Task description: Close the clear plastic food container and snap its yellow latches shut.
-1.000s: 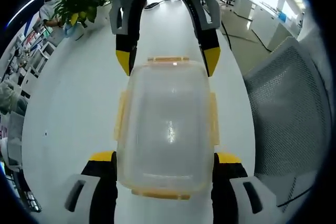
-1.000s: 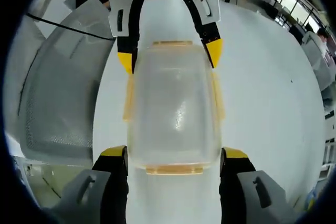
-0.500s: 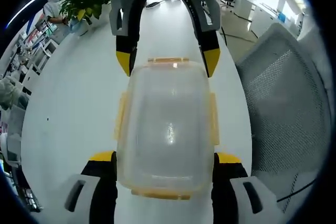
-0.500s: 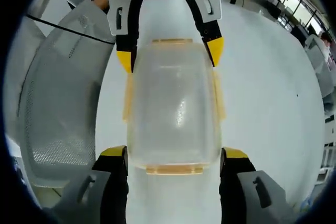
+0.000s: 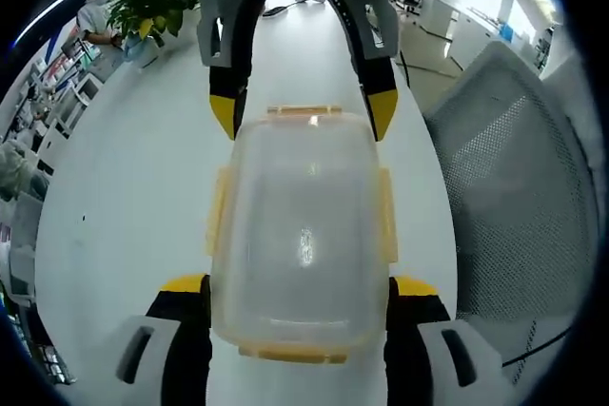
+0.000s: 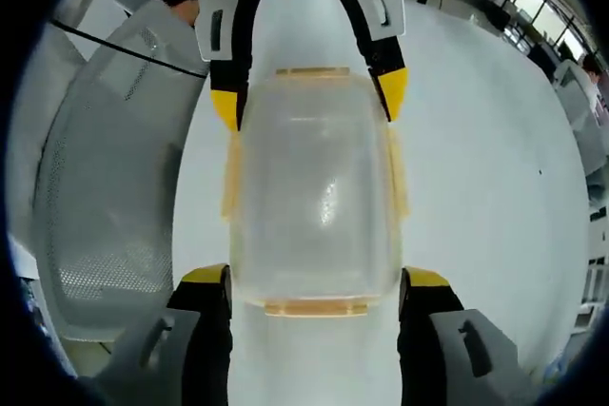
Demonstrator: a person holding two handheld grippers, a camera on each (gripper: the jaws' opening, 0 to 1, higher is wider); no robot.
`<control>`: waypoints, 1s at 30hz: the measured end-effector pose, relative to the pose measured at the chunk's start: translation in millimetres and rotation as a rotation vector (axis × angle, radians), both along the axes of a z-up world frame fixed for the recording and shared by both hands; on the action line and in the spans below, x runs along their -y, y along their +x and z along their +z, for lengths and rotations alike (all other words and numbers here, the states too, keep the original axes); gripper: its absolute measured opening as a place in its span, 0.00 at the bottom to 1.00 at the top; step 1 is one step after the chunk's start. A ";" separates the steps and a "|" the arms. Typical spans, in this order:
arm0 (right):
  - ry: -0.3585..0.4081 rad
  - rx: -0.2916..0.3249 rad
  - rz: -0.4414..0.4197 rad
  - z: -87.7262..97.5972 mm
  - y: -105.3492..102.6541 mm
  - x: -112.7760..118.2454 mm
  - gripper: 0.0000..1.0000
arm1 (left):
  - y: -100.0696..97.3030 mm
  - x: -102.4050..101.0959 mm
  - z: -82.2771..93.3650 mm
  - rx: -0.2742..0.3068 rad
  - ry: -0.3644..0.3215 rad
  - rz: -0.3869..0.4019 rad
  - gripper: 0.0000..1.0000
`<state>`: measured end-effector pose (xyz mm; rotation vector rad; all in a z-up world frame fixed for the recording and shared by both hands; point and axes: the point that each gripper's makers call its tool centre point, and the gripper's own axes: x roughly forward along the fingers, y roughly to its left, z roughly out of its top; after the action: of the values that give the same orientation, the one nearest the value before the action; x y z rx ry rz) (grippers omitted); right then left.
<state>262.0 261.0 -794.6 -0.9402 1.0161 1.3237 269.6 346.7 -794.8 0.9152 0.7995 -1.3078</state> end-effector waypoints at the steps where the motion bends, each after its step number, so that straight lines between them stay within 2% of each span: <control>1: 0.000 -0.001 0.000 -0.1 0.2 -0.1 0.68 | 0.6 -0.1 -0.1 -0.001 -0.001 -0.002 0.72; 13: -0.007 -0.002 0.011 -0.7 21.9 -1.1 0.68 | 19.8 0.2 -1.6 -0.017 -0.009 0.003 0.73; 30: 0.007 -0.004 0.014 -1.0 70.1 -2.7 0.68 | 70.8 -2.2 -3.5 -0.029 0.010 0.004 0.73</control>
<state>332.1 263.7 -795.6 -0.9416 1.0093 1.3404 340.4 348.9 -798.4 0.9040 0.8309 -1.3169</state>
